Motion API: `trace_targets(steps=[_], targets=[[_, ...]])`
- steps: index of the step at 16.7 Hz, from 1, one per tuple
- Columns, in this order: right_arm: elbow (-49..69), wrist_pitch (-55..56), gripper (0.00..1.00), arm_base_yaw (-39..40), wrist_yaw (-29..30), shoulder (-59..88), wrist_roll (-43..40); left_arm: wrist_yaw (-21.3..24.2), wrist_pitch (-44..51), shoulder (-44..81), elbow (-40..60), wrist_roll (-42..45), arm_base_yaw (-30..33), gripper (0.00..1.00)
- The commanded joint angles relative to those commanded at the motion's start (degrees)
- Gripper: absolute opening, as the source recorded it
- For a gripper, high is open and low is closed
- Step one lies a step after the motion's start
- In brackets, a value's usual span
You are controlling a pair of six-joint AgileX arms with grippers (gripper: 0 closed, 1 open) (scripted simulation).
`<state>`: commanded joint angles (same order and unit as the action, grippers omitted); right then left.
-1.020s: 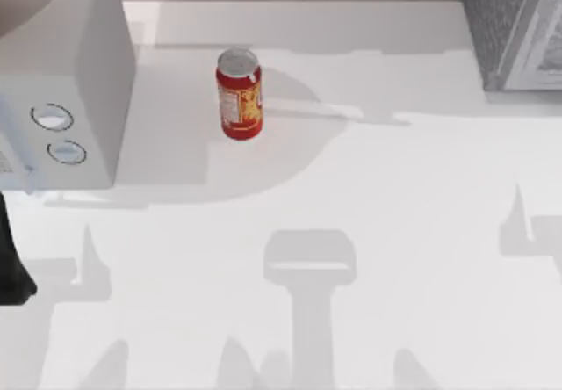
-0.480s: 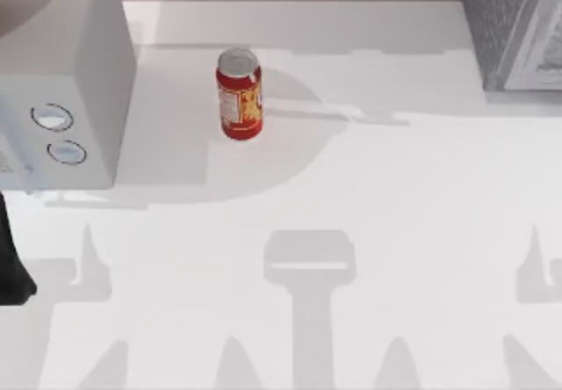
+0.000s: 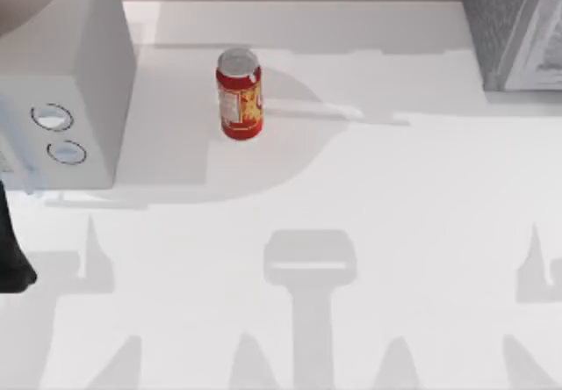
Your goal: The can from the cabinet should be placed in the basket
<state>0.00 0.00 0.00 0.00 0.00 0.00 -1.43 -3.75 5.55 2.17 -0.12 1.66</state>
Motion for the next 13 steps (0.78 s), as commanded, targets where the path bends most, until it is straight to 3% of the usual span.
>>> trace_targets(steps=[5, 13], targets=[[0.00, 0.00, 1.00, 0.00, 0.00, 0.00, 0.00, -5.03, -12.10, 19.53, 6.92, -0.09, 5.13, 1.00], [0.00, 0.00, 1.00, 0.00, 0.00, 0.00, 0.00, -16.49, -40.08, 63.84, 22.99, 0.24, 16.98, 1.00]])
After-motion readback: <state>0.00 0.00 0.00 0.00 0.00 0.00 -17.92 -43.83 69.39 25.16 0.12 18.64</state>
